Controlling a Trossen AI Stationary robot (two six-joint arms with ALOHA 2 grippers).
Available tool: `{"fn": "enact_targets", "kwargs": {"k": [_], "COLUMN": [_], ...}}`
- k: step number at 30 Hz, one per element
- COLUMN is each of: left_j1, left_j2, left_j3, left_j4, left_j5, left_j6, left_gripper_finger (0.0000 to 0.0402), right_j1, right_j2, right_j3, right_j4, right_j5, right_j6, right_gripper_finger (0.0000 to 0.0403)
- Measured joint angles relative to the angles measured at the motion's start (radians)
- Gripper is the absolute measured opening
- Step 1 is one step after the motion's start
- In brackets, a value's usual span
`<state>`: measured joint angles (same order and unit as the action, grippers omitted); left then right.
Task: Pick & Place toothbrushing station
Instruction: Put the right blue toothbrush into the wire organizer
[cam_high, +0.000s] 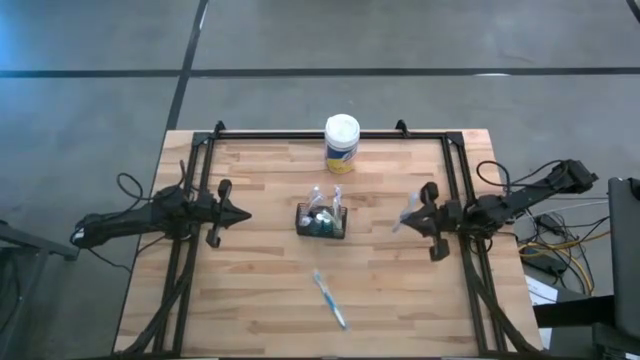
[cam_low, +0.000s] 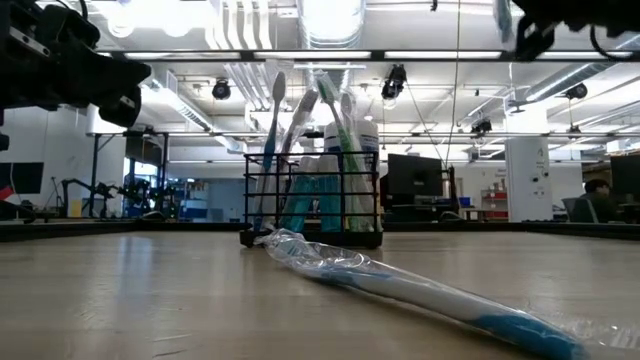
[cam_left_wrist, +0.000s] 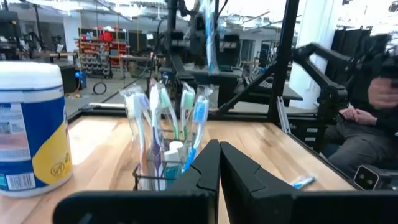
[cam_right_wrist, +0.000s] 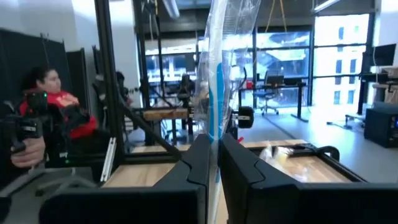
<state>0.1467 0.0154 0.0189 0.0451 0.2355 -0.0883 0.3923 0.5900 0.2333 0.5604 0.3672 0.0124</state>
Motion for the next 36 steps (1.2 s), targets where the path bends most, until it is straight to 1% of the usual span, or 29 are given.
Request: {"fn": "enact_targets", "kwargs": {"k": [5,10,12,14,20,22,25,28,31,36], "left_j1": [0.000,0.000,0.000,0.000,0.000,0.000,0.000,0.000,0.000,0.000], "left_j2": [0.000,0.000,0.000,0.000,0.000,0.000,0.000,0.000,0.000,0.000], "left_j3": [-0.001,-0.001,-0.001,-0.001,-0.001,-0.001,-0.004,-0.008,-0.008,-0.008], "left_j4": [0.012,0.013,0.014,0.014,0.014,0.014,0.015,0.018,0.019,0.026], "left_j5": [-0.016,-0.028,-0.028,-0.029,-0.028,-0.029,-0.028,-0.032,-0.052,-0.079], "left_j6": [0.001,0.002,0.002,0.002,0.002,0.002,0.002,0.002,0.002,0.002], "left_gripper_finger": [0.0012,0.0012,0.0012,0.0012,0.0012,0.0012,0.0012,0.0012,0.0012,0.0012], "right_j1": [-0.001,-0.001,0.000,0.000,-0.001,-0.001,-0.003,-0.005,-0.011,-0.019], "right_j2": [-0.096,-0.128,-0.136,-0.143,-0.144,-0.140,-0.122,-0.063,0.035,0.243], "right_j3": [-0.124,-0.197,-0.220,-0.225,-0.225,-0.223,-0.172,-0.071,0.039,0.186], "right_j4": [0.071,0.138,0.138,0.115,0.139,0.176,0.173,0.095,0.022,0.117], "right_j5": [0.001,0.006,0.046,0.088,0.089,0.108,0.133,0.146,0.164,0.129], "right_j6": [0.006,-0.011,-0.010,0.001,0.010,0.010,-0.011,-0.026,-0.049,-0.153], "right_gripper_finger": [0.0013,0.0013,0.0013,0.0013,0.0013,0.0013,0.0013,0.0013,0.0013,0.0013]}}
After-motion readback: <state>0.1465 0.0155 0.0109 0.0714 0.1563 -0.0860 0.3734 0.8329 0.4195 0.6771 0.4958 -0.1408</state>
